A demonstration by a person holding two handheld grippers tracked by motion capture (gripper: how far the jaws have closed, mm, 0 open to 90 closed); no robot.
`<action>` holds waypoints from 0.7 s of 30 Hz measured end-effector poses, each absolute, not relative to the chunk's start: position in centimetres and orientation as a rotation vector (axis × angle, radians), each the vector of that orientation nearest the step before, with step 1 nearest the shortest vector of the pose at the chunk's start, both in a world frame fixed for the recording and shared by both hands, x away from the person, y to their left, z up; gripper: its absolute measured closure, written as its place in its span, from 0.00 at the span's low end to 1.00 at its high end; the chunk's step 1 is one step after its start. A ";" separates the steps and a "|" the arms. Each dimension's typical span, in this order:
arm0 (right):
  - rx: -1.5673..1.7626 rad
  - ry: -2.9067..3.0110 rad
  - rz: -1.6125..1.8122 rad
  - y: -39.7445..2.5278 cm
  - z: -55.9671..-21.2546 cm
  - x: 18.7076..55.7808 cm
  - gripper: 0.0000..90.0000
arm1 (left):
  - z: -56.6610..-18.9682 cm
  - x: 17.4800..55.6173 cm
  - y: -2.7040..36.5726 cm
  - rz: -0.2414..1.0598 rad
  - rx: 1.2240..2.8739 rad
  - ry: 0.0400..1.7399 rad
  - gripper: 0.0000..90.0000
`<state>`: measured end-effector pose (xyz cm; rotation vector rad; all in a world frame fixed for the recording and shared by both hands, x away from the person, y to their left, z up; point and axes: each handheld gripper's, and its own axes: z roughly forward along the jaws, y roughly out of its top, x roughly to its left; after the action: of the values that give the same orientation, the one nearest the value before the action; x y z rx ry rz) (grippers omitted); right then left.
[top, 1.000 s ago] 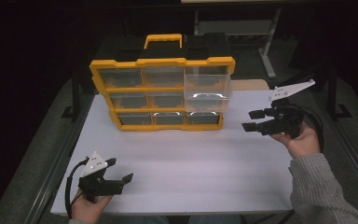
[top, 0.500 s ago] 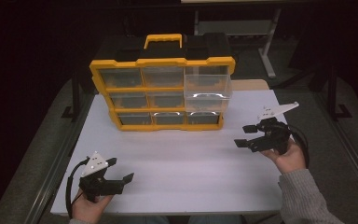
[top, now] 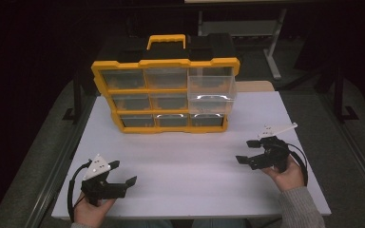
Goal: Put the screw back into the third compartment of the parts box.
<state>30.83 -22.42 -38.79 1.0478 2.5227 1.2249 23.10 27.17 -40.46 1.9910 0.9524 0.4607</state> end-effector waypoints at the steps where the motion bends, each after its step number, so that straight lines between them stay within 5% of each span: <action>1: 1.048 2.527 1.224 -22.4 -38.9 30.7 0.24 | -40.5 23.1 27.1 0.462 1.988 0.951 0.17; 21: 1.025 2.459 1.230 -22.5 -40.2 28.1 0.22 | -40.7 23.1 26.9 0.444 1.995 0.946 0.17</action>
<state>28.12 -22.47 -40.18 1.0249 2.4589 1.2305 23.10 26.93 -40.70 1.9952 0.9457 0.4444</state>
